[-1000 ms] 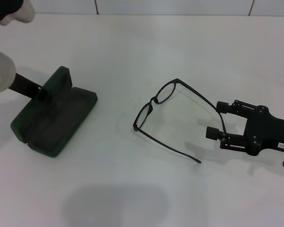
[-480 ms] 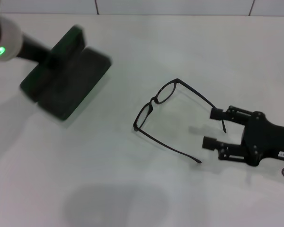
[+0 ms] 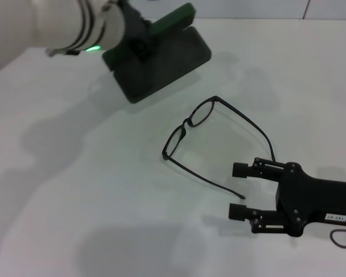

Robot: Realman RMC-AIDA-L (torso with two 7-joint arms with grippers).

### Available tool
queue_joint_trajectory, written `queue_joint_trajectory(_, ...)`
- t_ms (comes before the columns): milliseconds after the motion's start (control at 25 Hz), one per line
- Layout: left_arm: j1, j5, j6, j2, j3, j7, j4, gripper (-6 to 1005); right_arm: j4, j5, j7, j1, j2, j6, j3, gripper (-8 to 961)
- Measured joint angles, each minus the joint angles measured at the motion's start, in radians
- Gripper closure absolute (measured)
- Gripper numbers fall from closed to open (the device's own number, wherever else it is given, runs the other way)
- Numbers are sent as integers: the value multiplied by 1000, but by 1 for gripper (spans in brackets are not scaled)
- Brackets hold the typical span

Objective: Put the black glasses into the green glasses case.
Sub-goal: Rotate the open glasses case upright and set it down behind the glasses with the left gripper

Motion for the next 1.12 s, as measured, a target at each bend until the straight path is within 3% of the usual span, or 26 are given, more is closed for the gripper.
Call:
queue_joint_trajectory(320,-62,-5,-160,-2,76,165,-187,796,23,7,2,-2,2,-1,-7,159)
queue_joint_trajectory(520,-134,-8,-190,-3,120,187,-301,796,23,7,3,-2,2,4,-7,160)
queue_joint_trajectory(760,-165,-24,-200,-5,230,226,-337,796,23,8,0,0,2,6,-7,160)
queue_joint_trajectory(1120,-201,-60,-201,-10,313,243,-344,797,31,8,-3,-4,2,7,-7,159)
